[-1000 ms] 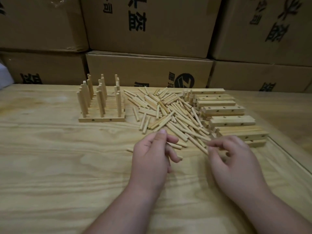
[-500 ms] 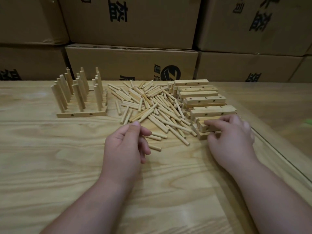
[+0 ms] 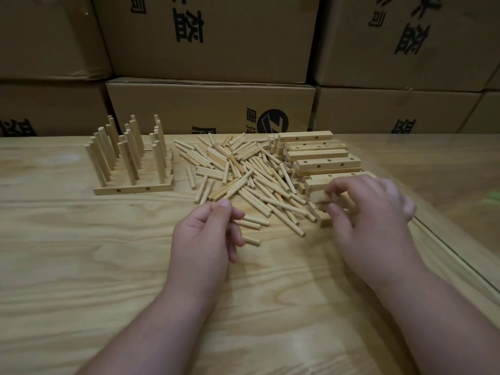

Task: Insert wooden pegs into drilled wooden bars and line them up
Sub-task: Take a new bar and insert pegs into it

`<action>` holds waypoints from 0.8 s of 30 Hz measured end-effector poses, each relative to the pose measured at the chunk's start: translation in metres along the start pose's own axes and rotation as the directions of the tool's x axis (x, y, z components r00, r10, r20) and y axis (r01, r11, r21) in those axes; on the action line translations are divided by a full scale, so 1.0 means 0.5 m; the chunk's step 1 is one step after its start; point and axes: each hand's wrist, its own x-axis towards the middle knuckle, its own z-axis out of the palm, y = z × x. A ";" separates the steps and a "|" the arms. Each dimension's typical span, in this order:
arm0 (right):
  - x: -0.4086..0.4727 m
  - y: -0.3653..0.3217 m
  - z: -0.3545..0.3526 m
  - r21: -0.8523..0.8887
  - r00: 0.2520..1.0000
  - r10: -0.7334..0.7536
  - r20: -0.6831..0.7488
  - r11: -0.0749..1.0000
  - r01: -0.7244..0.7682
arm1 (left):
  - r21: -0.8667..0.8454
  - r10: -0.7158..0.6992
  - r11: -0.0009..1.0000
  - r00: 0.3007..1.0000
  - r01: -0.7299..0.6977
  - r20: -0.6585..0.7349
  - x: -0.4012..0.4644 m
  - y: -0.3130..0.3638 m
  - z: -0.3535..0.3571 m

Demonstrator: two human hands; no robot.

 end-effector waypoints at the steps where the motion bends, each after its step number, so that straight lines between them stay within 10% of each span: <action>1: -0.005 -0.010 -0.003 0.089 0.997 -0.058 -0.047 0.994 0.062 | -0.001 0.014 1.000 1.000 -0.014 0.023 0.000 0.000 0.001; 7: -0.043 -0.081 0.011 0.731 0.998 0.032 -0.054 0.682 0.018 | 0.120 0.048 0.989 0.966 -0.081 0.253 -0.011 -0.005 0.001; 14: -0.041 -0.098 0.045 0.864 0.984 0.177 0.035 0.490 -0.119 | 0.248 0.047 0.962 0.961 -0.117 0.272 -0.016 -0.001 0.012; 20: -0.041 -0.075 0.091 0.672 0.975 0.124 0.185 0.708 -0.217 | 0.276 0.188 0.955 0.941 -0.108 -0.280 0.002 0.005 -0.011; 24: -0.038 -0.072 0.106 0.487 0.948 0.045 0.315 0.850 -0.202 | 0.259 0.117 0.966 0.914 -0.013 -0.389 0.018 0.006 -0.023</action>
